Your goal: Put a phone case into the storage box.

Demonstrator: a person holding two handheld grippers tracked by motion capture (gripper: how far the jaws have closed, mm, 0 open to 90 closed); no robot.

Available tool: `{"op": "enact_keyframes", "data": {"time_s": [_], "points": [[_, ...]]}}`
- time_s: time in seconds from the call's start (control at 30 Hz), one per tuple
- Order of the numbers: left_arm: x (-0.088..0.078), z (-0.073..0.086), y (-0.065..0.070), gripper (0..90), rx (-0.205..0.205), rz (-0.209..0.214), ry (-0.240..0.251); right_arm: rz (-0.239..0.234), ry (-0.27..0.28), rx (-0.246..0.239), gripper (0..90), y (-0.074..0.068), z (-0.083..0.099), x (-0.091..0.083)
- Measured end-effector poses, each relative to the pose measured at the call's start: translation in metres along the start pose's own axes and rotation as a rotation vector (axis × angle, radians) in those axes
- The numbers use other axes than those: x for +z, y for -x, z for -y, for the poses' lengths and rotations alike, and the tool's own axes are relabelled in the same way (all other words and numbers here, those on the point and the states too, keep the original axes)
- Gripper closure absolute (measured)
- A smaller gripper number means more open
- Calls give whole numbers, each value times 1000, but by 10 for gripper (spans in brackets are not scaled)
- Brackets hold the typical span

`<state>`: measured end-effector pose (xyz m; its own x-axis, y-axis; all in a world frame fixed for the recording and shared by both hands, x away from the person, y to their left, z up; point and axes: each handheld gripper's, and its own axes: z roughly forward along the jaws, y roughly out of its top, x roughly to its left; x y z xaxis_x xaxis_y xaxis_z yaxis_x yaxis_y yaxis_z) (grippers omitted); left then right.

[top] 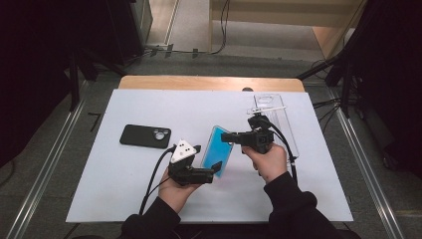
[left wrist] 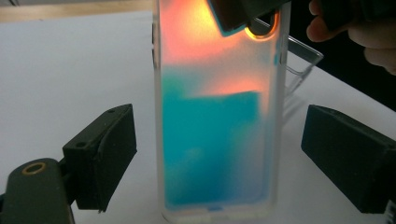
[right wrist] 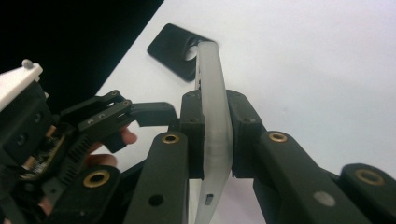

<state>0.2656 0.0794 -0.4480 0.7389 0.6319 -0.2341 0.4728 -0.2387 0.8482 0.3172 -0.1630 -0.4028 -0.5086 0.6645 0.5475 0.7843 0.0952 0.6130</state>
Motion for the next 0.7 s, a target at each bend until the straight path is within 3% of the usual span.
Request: {"op": "enact_keyframes", "data": {"time_s": [0.23, 0.37, 0.57, 0.7], "points": [[-1, -8, -3, 132, 32, 22, -104, 45, 15, -81, 768, -5, 2, -4], [-2, -11, -4, 141, 80, 28, -159, 65, 17, -134, 768, -7, 3, -5], [-6, -17, -13, 178, 56, 85, -229, 68, 16, -232, 768, -8, 6, -9], [-10, -20, -17, 201, 61, 105, -237, 44, -2, -306, 767, -9, 7, -11]]}}
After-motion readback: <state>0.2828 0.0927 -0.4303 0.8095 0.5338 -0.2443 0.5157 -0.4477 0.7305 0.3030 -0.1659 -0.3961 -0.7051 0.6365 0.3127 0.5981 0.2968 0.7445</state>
